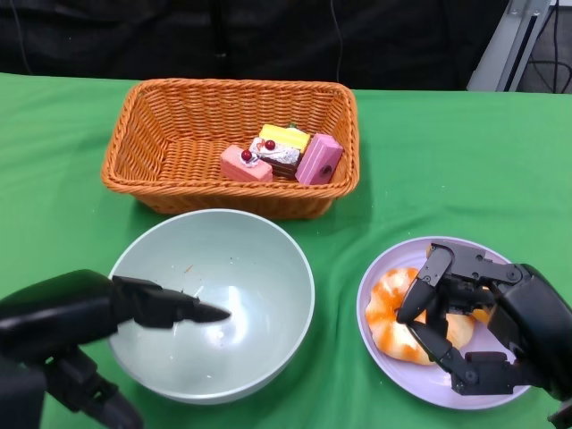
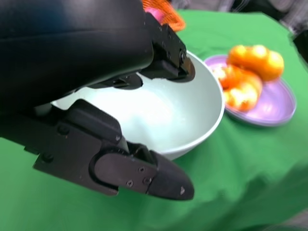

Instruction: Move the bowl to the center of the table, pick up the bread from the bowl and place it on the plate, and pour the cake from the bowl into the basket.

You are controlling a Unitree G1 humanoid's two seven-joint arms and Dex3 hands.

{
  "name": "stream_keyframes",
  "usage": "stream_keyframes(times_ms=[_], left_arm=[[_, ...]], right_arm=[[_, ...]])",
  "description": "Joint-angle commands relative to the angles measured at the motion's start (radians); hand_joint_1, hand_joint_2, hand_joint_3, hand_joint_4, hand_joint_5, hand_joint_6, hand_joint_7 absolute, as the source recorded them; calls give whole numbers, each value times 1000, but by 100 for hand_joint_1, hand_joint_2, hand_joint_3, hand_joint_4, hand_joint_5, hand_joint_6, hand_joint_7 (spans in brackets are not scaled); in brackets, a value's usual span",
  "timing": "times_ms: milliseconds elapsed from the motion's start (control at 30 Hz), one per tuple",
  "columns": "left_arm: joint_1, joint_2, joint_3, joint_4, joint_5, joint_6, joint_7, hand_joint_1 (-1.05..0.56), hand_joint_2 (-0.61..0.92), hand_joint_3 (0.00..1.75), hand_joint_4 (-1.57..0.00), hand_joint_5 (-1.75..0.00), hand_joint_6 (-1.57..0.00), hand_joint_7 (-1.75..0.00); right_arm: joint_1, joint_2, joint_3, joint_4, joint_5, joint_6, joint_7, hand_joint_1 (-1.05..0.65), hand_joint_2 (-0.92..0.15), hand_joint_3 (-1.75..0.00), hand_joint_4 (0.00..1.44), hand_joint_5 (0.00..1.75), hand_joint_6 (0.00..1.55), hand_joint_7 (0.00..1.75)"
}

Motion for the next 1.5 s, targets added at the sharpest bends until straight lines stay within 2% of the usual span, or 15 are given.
stream_keyframes(times_ms=[33,167,200,367,600,733,767,800,900,933,1000,1067,1200,1367,1500], left_arm=[[22,1,40,-51,-170,163,-120,-101,92,28,-22,-1,-25,0],[37,-91,128,-62,-359,314,-168,-92,92,26,-34,-7,-33,-4],[38,-122,152,-59,-384,330,-160,-89,92,26,-44,-9,-40,-4],[39,-228,242,-58,-424,390,-137,-84,92,27,-66,-14,-53,-5],[44,-367,356,-105,-503,535,-34,-51,92,10,-94,-21,-76,-8],[40,-414,387,-135,-492,569,8,-38,92,6,-102,-27,-86,-9],[42,-424,392,-149,-486,574,21,-34,92,7,-102,-35,-91,-10],[43,-431,395,-163,-479,580,35,-30,92,9,-93,-58,-99,-9],[49,-443,403,-206,-466,612,67,-22,92,18,-81,-100,-112,-16],[51,-443,406,-221,-465,622,70,-20,90,25,-78,-111,-110,-28],[55,-443,409,-237,-463,636,73,-18,80,49,-75,-130,-91,-80],[66,-443,413,-271,-459,654,88,-19,75,57,-75,-138,-86,-96],[81,-445,415,-322,-450,681,108,-22,72,64,-75,-148,-82,-108],[82,-433,418,-366,-452,730,118,-24,70,65,-74,-149,-79,-111],[82,-425,426,-390,-450,758,120,-27,73,56,-75,-146,-79,-109]], right_arm=[[0,-5,-7,-7,10,-3,-1,-26,-62,-94,74,175,61,152],[-4,3,-14,-5,21,-6,-7,-27,-63,-93,71,175,60,152],[-9,7,-18,-2,29,-6,-9,-25,-63,-93,71,175,60,152],[-36,22,-37,16,64,-1,-15,-24,-58,-101,74,175,62,153],[-89,36,-98,-29,212,146,-18,-22,-48,-117,80,170,67,148],[-111,26,-128,-66,273,210,-16,-19,-51,-110,79,165,67,141],[-117,22,-136,-86,292,233,-17,-20,-51,-108,77,163,67,137],[-122,21,-141,-105,307,255,-19,-20,-51,-106,76,160,67,133],[-131,16,-144,-164,334,314,-26,-21,-51,-105,78,155,70,127],[-129,16,-141,-184,342,334,-28,-22,-50,-105,78,154,71,126],[-125,17,-140,-206,349,359,-32,-24,-50,-104,80,151,72,124],[-111,11,-138,-238,361,387,-28,-26,-49,-104,80,151,72,124],[-95,9,-136,-286,367,420,-31,-27,-46,-104,82,149,73,123],[-95,12,-142,-338,382,471,-50,-29,-45,-105,82,148,73,122],[-96,8,-149,-365,404,498,-55,-31,-44,-106,81,148,72,121]])
